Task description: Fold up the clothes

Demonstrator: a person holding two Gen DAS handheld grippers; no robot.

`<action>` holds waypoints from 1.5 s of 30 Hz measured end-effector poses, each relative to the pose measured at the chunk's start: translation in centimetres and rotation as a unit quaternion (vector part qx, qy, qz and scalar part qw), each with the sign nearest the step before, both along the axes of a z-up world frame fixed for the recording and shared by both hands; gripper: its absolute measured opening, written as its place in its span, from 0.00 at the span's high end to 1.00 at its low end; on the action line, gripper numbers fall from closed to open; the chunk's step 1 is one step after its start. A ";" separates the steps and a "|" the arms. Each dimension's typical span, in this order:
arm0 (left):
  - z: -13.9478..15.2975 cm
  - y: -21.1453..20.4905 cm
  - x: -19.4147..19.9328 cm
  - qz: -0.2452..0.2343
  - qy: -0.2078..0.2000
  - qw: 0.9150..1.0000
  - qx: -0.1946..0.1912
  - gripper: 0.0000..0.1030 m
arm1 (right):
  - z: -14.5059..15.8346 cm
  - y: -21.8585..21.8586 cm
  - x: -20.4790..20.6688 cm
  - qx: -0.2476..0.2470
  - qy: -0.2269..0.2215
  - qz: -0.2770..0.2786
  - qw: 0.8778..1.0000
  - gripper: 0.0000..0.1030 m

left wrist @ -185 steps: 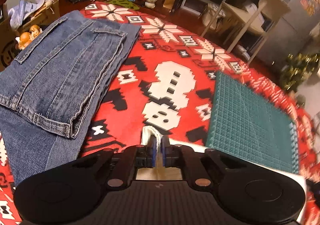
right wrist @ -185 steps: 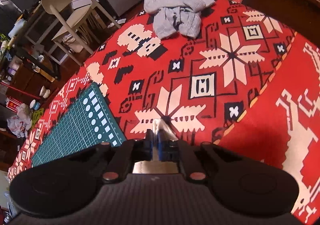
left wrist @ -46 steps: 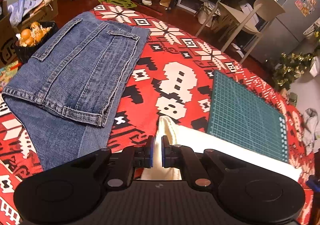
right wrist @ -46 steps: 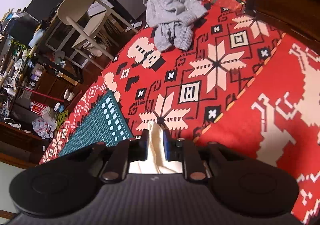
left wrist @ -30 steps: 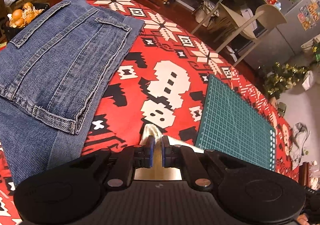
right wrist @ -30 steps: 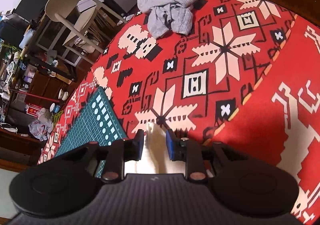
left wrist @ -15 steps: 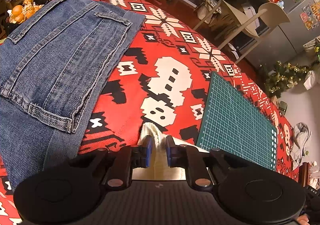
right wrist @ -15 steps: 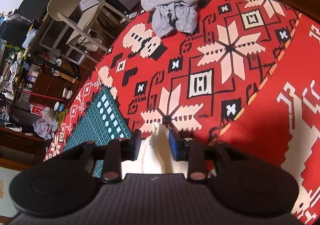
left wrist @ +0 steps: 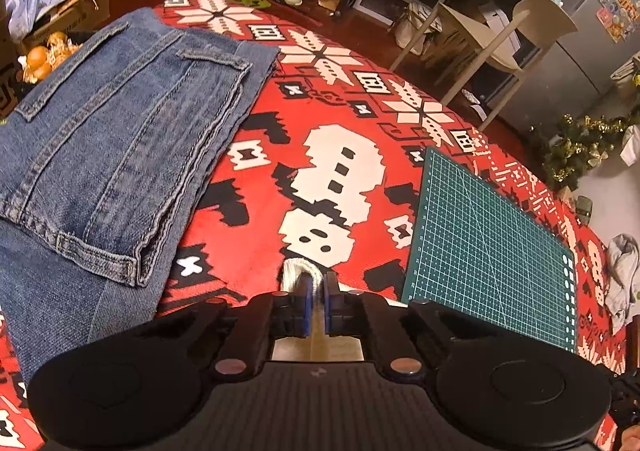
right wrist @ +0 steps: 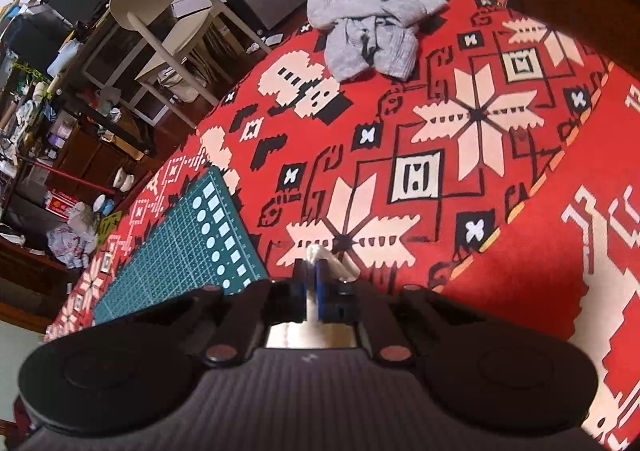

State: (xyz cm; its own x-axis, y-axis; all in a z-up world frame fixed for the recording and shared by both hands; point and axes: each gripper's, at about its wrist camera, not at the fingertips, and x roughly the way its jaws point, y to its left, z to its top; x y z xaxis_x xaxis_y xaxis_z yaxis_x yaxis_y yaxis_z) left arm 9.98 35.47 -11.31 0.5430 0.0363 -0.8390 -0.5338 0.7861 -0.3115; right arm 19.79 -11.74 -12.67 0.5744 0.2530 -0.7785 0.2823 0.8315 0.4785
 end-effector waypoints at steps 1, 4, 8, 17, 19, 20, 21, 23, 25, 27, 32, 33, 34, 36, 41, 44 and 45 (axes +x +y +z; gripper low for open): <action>0.0 -0.1 0.0 0.001 -0.001 1.000 0.003 0.96 | 0.1 0.0 0.0 -0.002 -0.002 -0.001 1.000 0.97; 0.2 -0.2 0.2 0.003 -0.005 1.000 0.011 0.96 | 0.4 -0.2 0.1 0.005 -0.010 -0.007 1.000 0.97; 0.8 0.1 0.5 0.004 -0.025 1.000 0.017 0.96 | 0.6 -0.9 0.9 0.035 -0.019 -0.017 0.999 0.97; 0.2 0.8 2.3 0.006 -0.030 0.999 0.019 0.96 | -0.9 -0.5 3.7 0.047 -0.024 -0.025 0.998 0.96; -0.1 0.8 2.4 0.005 -0.023 1.000 0.017 0.94 | -1.3 -0.5 3.8 0.046 -0.023 -0.025 0.998 0.96; 0.0 0.8 2.3 0.004 -0.023 1.000 0.018 0.91 | -1.5 -0.5 3.9 0.045 -0.022 -0.025 0.998 0.95; 0.0 0.7 2.2 0.002 -0.023 1.000 0.018 0.91 | -1.5 -0.4 3.8 0.039 -0.024 -0.023 0.999 0.95; 0.3 0.9 1.8 0.000 -0.028 1.000 0.011 0.91 | -1.3 -0.2 3.6 0.025 -0.029 -0.019 0.999 0.92; 0.6 1.5 1.1 0.007 -0.033 0.999 0.001 0.91 | -0.7 -0.2 3.2 0.003 -0.038 -0.023 0.999 0.79; 1.2 2.1 0.3 0.020 -0.037 0.999 -0.009 0.91 | 0.0 -0.3 2.6 -0.010 -0.044 -0.026 0.999 0.78; 2.7 2.4 -2.8 0.036 -0.052 0.997 -0.047 0.91 | 2.0 -0.8 0.2 -0.010 -0.051 -0.012 0.999 0.75; 3.0 2.1 -3.2 0.033 -0.052 0.997 -0.046 0.91 | 2.4 -0.7 -0.3 -0.009 -0.052 -0.005 0.999 0.75; 3.2 1.7 -3.5 0.029 -0.050 0.997 -0.045 0.91 | 2.8 -0.6 -0.9 -0.009 -0.054 0.003 0.999 0.75; 3.4 0.6 -3.9 0.018 -0.049 0.997 -0.051 0.91 | 3.3 0.1 -1.8 -0.005 -0.053 0.020 0.998 0.76; 3.5 -2.5 -4.9 -0.051 -0.046 0.994 -0.082 0.90 | 2.8 1.6 -4.6 0.025 -0.024 0.050 0.998 0.86; 3.3 -4.2 -5.4 -0.079 -0.051 0.990 -0.105 0.90 | 2.5 2.9 -6.2 0.018 -0.009 0.067 0.998 0.86; 2.9 -4.7 -5.5 -0.084 -0.049 0.988 -0.116 0.90 | 2.5 3.4 -6.7 0.010 -0.008 0.074 0.997 0.86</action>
